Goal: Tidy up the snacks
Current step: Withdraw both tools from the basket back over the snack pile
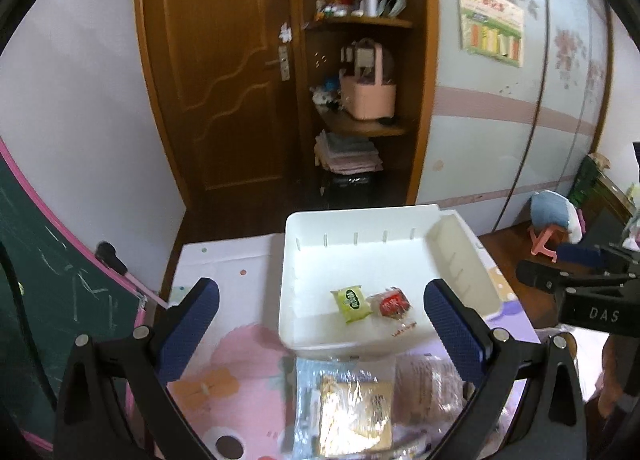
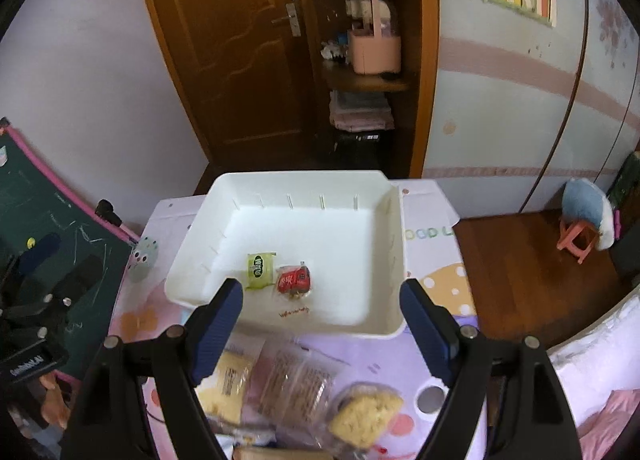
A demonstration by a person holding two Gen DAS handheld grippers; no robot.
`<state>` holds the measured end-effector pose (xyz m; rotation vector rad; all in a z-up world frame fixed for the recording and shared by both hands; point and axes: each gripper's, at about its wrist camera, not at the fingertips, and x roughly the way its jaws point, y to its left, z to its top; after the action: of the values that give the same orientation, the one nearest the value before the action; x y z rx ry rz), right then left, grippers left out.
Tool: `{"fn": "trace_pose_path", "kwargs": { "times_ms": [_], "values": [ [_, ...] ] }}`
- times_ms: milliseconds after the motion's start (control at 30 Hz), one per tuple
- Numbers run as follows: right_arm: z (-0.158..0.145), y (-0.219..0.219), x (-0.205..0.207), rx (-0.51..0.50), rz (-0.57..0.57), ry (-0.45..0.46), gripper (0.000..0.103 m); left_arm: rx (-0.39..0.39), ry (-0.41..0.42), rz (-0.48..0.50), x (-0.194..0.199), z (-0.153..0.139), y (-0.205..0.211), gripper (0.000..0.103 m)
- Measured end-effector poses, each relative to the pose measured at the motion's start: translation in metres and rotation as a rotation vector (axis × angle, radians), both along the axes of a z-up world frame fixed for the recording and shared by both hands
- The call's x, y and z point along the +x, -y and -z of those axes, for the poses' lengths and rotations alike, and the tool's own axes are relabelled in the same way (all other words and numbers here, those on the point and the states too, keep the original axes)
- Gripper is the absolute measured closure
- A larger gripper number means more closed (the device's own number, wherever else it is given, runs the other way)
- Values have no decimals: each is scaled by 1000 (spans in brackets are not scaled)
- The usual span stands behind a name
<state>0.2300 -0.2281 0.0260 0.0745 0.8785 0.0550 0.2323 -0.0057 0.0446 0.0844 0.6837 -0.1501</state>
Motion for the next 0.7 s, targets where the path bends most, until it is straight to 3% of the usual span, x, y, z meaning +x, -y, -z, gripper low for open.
{"fn": "trace_pose_path", "kwargs": {
  "times_ms": [233,433,700],
  "values": [
    [-44,2,-63,-25,-38,90,22,34,49,16,-62,-48,-2,1],
    [-72,-1,-119,-30,-66,162,22,26,59,19,-102,-68,-7,1],
    [-75,-7,-179,-72,-69,206,22,14,89,50,-156,-79,-11,1]
  ]
}}
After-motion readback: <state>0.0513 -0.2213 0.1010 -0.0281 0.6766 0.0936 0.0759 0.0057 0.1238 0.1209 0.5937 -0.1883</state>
